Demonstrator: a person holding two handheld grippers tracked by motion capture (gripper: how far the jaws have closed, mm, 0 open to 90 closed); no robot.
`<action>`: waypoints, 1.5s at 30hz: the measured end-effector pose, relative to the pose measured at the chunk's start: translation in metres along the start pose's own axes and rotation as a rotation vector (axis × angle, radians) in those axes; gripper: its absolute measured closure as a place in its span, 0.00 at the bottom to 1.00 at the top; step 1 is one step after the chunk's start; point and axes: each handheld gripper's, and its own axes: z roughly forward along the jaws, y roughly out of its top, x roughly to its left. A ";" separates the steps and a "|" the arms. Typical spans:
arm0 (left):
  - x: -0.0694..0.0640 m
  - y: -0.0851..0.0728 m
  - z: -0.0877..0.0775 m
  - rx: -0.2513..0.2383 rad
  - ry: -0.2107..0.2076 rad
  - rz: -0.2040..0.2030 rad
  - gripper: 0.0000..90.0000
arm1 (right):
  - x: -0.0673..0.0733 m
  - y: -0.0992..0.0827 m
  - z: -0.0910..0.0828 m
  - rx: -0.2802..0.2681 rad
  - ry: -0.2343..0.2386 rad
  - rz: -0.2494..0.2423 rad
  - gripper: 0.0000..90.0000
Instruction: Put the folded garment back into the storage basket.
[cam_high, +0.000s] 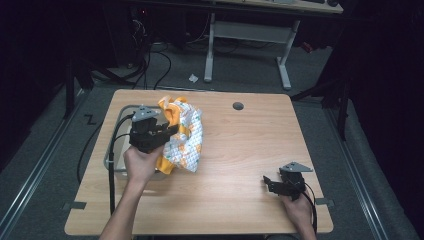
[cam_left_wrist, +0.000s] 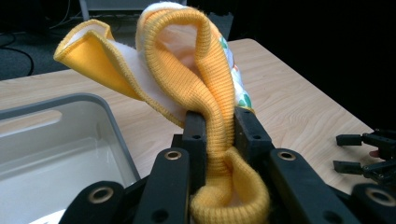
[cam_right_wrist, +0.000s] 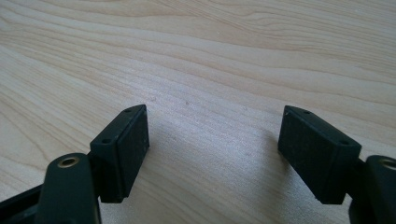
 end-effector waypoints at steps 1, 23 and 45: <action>0.002 0.001 -0.001 -0.002 -0.001 -0.004 0.85 | 0.000 0.000 0.000 0.000 0.000 0.000 0.28; 0.037 0.006 -0.025 -0.020 0.045 -0.024 0.85 | 0.000 0.000 0.000 0.000 0.000 0.000 0.28; 0.069 -0.004 -0.030 0.009 0.083 -0.058 0.85 | 0.000 0.000 0.000 0.000 0.000 0.000 0.28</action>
